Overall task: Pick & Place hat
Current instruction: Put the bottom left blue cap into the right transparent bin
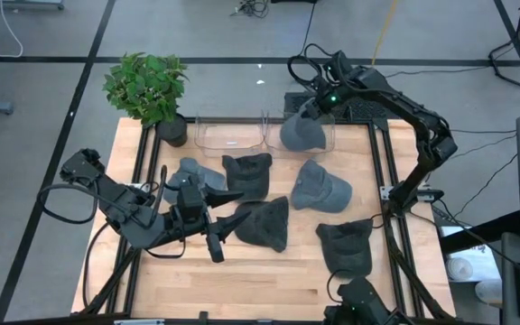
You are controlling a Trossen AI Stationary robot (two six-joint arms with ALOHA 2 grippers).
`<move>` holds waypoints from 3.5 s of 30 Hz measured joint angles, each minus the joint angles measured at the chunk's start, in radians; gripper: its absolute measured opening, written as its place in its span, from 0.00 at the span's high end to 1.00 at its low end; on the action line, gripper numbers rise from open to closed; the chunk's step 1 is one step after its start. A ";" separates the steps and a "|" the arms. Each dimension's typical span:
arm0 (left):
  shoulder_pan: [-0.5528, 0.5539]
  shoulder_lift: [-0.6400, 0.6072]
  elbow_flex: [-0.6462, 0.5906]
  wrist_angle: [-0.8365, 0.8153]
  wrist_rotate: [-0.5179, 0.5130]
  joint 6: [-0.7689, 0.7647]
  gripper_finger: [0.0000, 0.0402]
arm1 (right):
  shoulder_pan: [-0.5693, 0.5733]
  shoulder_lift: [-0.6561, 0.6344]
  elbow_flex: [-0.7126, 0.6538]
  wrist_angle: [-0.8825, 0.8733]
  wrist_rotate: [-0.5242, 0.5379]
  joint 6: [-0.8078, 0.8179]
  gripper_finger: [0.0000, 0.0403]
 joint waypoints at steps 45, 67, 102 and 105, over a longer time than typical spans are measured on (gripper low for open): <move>0.000 -0.002 0.000 -0.002 0.061 0.000 0.44 | -0.078 -0.202 -0.146 -0.032 0.163 0.023 0.67; 0.001 -0.002 0.000 0.009 0.061 0.034 0.44 | 0.075 -0.096 -0.144 0.267 0.186 -0.223 0.98; 0.034 -0.002 0.000 0.010 0.080 0.026 0.44 | 0.070 0.072 -0.144 -0.102 0.534 -0.338 1.00; 0.034 -0.002 0.000 0.010 0.080 0.026 0.44 | 0.064 0.073 -0.145 -0.129 0.534 -0.333 1.00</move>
